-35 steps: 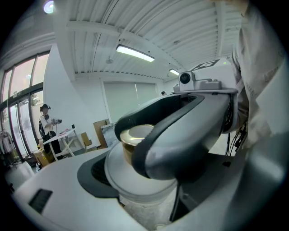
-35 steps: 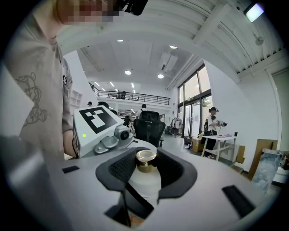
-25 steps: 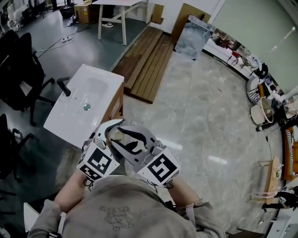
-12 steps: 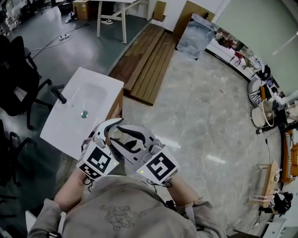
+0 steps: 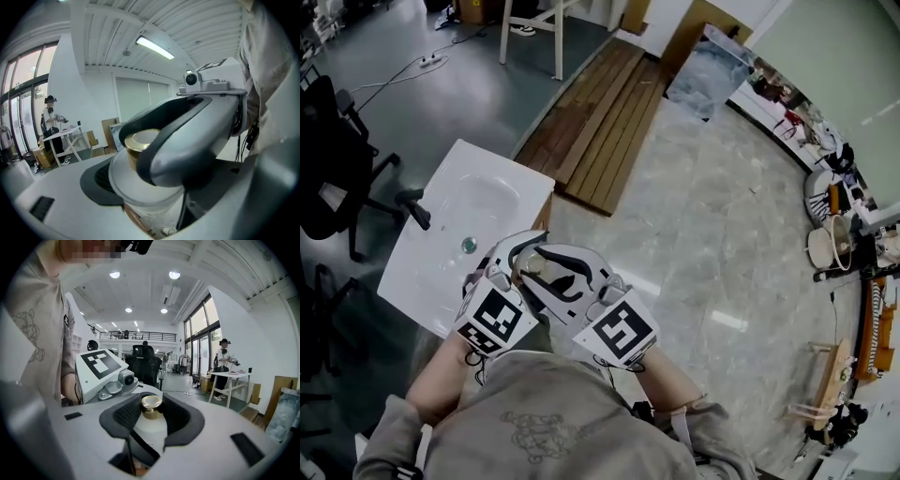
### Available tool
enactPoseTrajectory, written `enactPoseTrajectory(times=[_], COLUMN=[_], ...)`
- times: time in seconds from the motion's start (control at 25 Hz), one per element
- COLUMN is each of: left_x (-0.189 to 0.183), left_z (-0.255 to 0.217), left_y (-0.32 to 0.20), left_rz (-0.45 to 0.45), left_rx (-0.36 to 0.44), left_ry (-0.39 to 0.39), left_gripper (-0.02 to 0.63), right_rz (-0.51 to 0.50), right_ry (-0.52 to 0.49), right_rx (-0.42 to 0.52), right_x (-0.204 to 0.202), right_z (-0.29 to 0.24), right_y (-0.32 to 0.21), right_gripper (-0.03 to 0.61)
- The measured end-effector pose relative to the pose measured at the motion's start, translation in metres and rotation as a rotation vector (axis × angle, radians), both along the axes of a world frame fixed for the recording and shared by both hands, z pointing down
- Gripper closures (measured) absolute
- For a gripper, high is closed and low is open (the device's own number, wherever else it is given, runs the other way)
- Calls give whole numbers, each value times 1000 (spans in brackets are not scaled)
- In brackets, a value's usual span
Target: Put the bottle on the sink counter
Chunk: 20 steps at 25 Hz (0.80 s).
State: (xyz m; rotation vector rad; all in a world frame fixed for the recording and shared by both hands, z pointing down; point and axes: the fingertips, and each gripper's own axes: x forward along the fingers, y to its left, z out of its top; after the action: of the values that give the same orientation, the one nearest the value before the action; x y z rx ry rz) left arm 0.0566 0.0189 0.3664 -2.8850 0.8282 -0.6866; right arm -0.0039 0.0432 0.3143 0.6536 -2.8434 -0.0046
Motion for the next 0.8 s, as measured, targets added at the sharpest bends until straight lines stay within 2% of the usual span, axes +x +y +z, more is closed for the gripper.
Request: enactPoseTrajectory(times=[0.36,0.8], left_x=[-25,-51], left_z=[5,27], left_y=[-93,-186], left_rz=[-20,-11], left_rx=[18,34], left_ry=[-23,14], left_gripper=[281,281], right_rz=[-17,-23], right_ry=[59,114], right_rx=[-11,-23], right_x=[-24,-52], right_z=[6,30], right_y=[-92,-185], right_gripper=[434,434])
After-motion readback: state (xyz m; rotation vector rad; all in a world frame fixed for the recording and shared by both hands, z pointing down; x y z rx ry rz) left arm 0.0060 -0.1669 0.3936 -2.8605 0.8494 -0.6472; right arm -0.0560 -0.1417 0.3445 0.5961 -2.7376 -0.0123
